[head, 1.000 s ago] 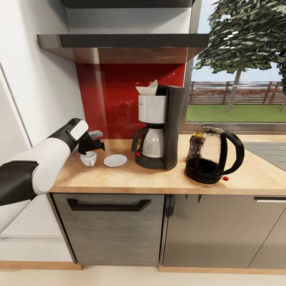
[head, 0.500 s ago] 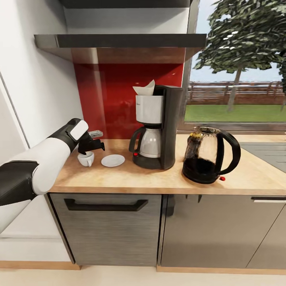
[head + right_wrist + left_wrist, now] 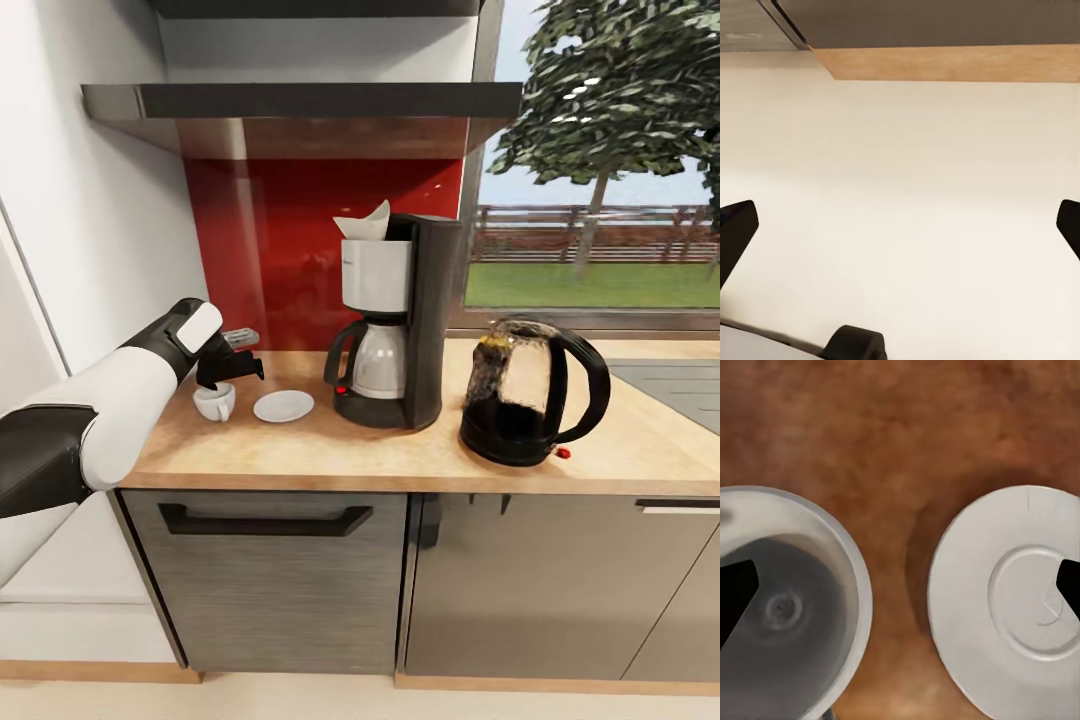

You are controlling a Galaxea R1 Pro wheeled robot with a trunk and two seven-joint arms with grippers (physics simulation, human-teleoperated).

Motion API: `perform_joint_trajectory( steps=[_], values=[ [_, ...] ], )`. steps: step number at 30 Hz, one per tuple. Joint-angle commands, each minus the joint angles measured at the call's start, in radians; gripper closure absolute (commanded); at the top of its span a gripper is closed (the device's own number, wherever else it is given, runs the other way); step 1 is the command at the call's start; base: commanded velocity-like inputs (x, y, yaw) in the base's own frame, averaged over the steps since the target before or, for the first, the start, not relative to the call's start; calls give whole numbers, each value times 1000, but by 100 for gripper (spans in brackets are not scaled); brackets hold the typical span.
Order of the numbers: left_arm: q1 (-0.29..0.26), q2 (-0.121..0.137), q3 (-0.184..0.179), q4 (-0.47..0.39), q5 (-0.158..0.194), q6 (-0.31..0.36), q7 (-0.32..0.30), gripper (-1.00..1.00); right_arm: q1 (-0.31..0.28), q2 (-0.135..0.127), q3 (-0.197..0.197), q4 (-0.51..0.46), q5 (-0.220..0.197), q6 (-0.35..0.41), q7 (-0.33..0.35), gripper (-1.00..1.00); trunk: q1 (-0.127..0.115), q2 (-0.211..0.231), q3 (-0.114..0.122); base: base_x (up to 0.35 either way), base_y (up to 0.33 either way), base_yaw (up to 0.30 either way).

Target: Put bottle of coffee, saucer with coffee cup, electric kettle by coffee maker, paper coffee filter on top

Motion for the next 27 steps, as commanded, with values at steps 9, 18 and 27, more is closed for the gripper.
perform_joint_trajectory(
  steps=[9, 18, 27],
  values=[
    [0, 0, -6, 0, 10, 3, 6, -100, -1, 0, 8, 0, -8, -3, 3, -100, 0, -1, -12, 0, 0, 0],
    [0, 0, -6, 1, 10, 3, 6, -100, -1, 0, 8, 0, -8, -3, 3, -100, 0, -1, -16, 0, 0, 0],
    [0, 0, -6, 1, 10, 3, 6, -100, -1, 0, 8, 0, -8, -3, 3, -100, 0, -1, -26, 0, 0, 0]
  ],
)
